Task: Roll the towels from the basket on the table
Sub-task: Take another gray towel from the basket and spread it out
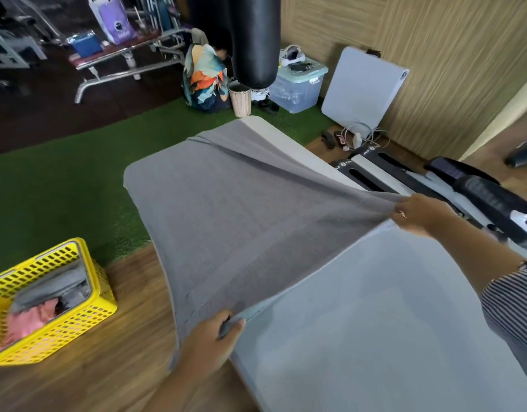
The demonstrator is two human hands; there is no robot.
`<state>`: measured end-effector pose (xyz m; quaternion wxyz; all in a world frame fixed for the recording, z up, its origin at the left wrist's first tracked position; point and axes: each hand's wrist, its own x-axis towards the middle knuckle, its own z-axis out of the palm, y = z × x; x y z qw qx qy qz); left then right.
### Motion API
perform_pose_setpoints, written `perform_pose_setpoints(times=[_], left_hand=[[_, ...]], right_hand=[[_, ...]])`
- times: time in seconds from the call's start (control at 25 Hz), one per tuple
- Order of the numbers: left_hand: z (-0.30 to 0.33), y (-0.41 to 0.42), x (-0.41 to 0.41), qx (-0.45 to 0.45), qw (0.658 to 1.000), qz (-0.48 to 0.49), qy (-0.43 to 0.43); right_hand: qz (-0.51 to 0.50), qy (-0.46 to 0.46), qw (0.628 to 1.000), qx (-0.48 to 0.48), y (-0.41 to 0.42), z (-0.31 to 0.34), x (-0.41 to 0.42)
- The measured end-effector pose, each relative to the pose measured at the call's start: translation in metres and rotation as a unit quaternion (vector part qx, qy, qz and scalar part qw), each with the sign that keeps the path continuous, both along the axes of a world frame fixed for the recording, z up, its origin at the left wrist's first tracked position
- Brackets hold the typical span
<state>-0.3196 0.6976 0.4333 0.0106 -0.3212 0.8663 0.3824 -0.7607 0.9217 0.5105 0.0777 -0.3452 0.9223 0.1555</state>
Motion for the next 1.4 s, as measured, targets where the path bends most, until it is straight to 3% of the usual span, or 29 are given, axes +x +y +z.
perform_pose_setpoints(times=[0.52, 1.0, 1.28, 1.4], left_hand=[[0.015, 0.138, 0.081, 0.044, 0.998, -0.005, 0.044], [-0.005, 0.277, 0.05, 0.021, 0.993, 0.096, 0.07], [-0.015, 0.38, 0.028, 0.053, 0.991, 0.117, 0.022], [-0.023, 0.402, 0.028, 0.045, 0.995, 0.079, -0.027]], right_hand=[[-0.02, 0.017, 0.999, -0.038, 0.143, 0.023, 0.103], [0.001, -0.04, 0.999, -0.011, 0.233, 0.003, 0.041], [0.013, -0.067, 0.997, 0.038, 0.312, -0.018, 0.015], [0.011, -0.079, 0.996, 0.046, 0.329, -0.031, 0.015]])
